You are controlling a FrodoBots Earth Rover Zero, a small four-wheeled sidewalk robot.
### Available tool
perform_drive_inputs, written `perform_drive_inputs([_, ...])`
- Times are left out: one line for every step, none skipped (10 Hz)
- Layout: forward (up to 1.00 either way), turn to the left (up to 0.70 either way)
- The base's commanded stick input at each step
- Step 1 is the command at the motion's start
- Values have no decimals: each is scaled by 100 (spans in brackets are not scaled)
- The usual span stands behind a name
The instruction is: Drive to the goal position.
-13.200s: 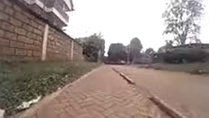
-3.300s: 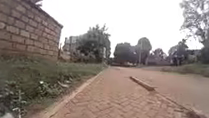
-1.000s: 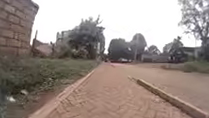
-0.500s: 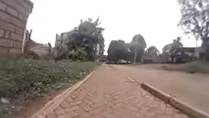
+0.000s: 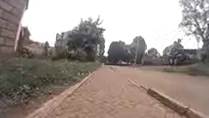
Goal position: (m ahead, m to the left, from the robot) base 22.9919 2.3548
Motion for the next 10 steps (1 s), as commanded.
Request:
perform_drive_inputs([70,0])
perform_drive_inputs([70,-2])
perform_drive_inputs([70,-15])
perform_drive_inputs([70,-32])
perform_drive_inputs([70,0])
perform_drive_inputs([70,0])
perform_drive_inputs([70,0])
perform_drive_inputs([70,0])
perform_drive_inputs([70,0])
perform_drive_inputs([70,0])
